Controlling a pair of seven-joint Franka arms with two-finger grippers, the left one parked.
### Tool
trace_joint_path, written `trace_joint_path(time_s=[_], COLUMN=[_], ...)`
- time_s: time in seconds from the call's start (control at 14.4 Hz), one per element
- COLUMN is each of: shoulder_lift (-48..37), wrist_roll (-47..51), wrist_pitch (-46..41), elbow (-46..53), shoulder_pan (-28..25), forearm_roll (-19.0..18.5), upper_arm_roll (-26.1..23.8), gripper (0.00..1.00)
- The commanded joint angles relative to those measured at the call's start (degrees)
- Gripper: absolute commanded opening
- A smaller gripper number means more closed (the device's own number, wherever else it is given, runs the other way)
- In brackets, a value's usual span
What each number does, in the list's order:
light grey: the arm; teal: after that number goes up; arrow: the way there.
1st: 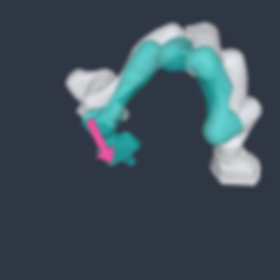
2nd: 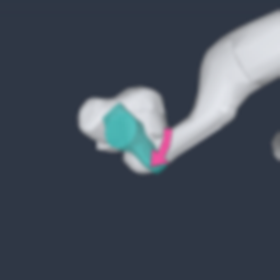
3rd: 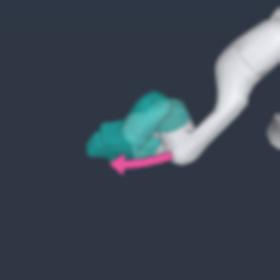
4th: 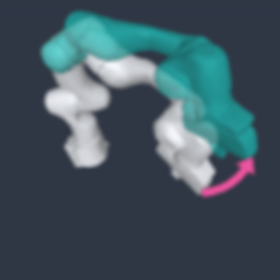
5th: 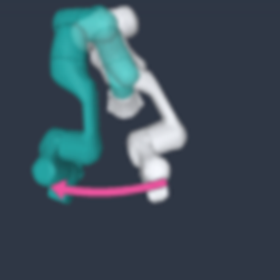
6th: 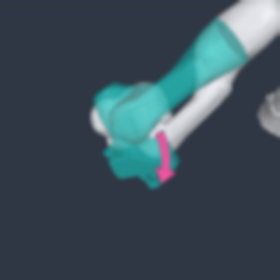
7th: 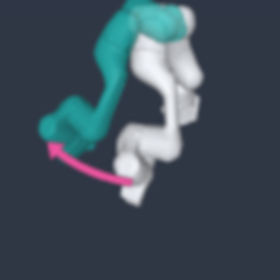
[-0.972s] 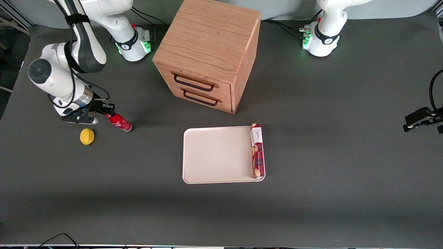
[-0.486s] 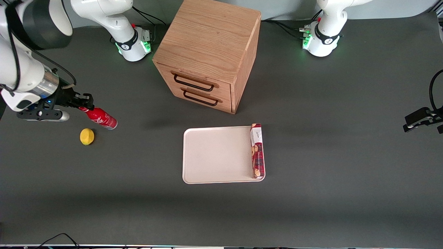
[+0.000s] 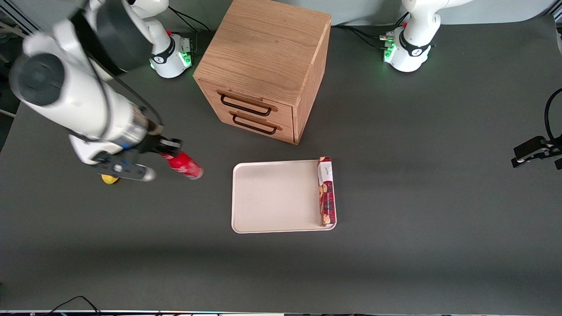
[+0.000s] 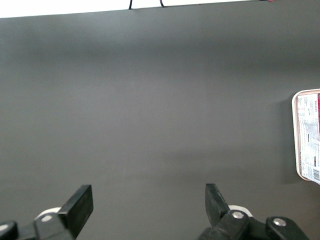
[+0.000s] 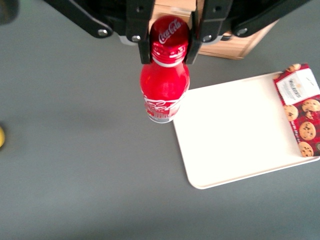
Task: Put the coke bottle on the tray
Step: 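Carry the bottle with the right gripper over the white tray, then lower the bottle onto the tray and open the right gripper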
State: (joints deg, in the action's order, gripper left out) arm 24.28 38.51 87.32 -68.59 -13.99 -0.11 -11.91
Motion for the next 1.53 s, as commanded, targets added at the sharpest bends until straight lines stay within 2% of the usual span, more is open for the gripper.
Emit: trace_joint_path(time_s=[0.0,0.14,0.28,0.42,0.69,0.76,0.83,1.04,1.25,1.46], shoulder_lift=[7.7,11.0,12.3,13.2,14.0,14.0,14.0,10.8,5.4,-1.8], wrist_roll=[8.2,13.1,16.3,18.7,18.9,19.8,20.8,19.9,19.3,7.7], wrist_pitch=[2.9,6.8,14.9,21.9,24.7,26.4,26.8,26.0,17.7,6.1], elbow=[6.7,5.3,0.9,-3.9,-8.2,-9.2,-9.2,-8.5,-5.4,-2.3], shoulder_pan=[-1.6,-3.8,-3.9,-4.0,-4.2,-4.1,-4.0,-3.2,-2.2,0.4], forearm_roll=[-1.5,-5.5,-5.9,-6.0,-8.4,-8.9,-8.9,-8.8,-8.8,-8.2], upper_arm_roll=[-1.4,-2.1,-4.4,-4.5,-4.6,-4.5,-4.6,-5.0,-4.9,-4.3], gripper=[0.00,0.00,0.00,0.00,0.00,0.26,0.99,1.00,1.00,1.00])
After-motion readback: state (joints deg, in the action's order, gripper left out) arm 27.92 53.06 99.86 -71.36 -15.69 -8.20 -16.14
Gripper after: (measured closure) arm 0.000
